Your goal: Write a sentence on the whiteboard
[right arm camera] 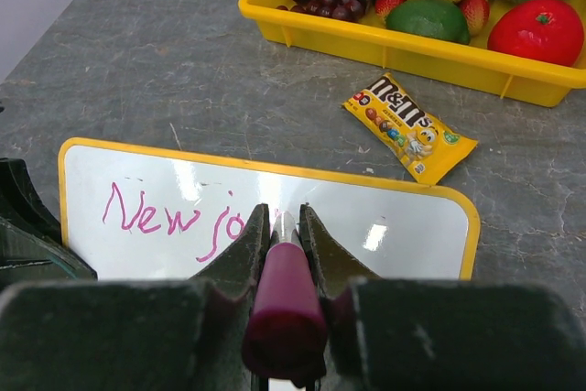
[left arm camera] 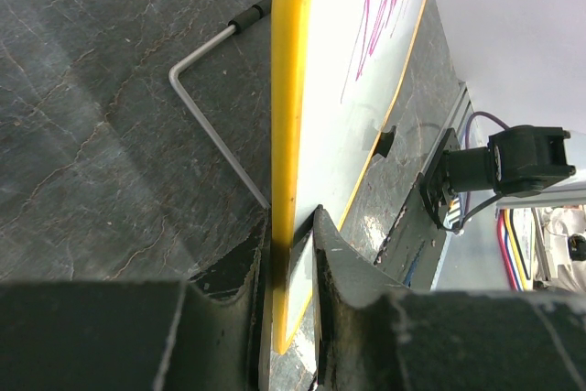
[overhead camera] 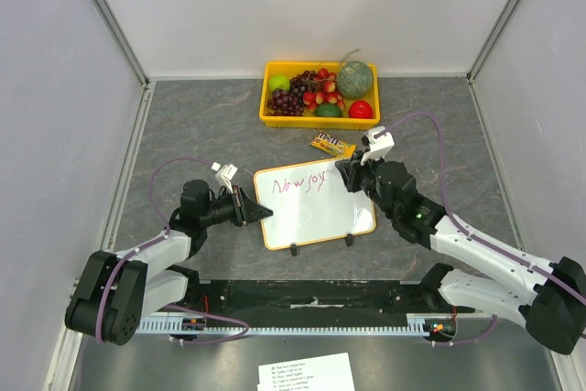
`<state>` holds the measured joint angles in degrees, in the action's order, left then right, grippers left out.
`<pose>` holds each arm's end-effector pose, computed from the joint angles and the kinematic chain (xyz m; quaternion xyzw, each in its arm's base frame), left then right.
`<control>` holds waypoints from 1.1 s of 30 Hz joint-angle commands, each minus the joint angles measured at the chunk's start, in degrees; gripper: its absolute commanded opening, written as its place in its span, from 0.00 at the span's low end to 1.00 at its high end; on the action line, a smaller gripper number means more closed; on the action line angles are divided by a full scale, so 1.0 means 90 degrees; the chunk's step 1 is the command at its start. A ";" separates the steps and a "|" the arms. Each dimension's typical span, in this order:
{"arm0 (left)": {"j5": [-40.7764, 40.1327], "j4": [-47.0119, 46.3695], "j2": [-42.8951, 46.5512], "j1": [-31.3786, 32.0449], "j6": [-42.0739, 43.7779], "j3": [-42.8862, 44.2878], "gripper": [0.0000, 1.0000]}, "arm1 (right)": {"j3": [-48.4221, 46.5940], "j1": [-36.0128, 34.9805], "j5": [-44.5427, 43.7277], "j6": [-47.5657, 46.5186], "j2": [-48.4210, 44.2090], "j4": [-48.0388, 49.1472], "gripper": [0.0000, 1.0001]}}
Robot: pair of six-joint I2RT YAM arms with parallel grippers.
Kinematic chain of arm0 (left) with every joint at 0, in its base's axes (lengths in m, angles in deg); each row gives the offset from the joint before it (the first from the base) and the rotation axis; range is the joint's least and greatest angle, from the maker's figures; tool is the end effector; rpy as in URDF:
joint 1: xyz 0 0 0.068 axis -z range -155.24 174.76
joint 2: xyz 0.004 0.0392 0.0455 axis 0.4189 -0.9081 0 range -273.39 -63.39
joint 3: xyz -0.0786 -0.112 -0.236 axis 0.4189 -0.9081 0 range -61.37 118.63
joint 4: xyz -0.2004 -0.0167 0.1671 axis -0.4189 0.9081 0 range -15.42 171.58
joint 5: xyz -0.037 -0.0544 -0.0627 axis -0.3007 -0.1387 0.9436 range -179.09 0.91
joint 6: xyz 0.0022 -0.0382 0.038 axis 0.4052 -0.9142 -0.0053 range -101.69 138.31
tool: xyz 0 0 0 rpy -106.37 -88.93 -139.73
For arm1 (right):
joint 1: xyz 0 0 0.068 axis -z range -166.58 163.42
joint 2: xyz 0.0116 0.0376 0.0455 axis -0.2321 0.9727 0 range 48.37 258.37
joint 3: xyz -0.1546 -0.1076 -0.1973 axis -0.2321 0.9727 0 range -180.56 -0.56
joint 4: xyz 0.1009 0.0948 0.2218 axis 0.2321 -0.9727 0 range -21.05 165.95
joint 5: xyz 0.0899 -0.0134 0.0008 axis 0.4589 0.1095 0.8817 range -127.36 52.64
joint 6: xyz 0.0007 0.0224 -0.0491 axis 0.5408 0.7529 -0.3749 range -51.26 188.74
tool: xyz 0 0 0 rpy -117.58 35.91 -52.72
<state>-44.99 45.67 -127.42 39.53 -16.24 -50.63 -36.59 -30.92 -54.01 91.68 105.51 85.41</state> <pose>0.1772 -0.0723 0.1492 0.0666 0.8024 -0.4963 0.3248 0.1737 0.1554 0.2810 -0.0526 0.7707 0.2528 0.5825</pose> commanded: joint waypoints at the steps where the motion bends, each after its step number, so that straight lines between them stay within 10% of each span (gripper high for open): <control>1: -0.0339 0.0028 -0.0054 0.0029 0.0332 0.0086 0.02 | 0.0039 0.0024 -0.0162 0.0020 0.0066 0.0092 0.00; 33: -0.0349 0.0028 -0.0063 0.0039 0.0342 0.0086 0.02 | 0.0380 0.0034 -0.0104 0.0059 -0.0138 -0.0210 0.00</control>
<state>-45.10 45.67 -127.49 39.70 -16.24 -50.63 -34.25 -30.92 -52.70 92.29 105.44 85.71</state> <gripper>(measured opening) 0.241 0.165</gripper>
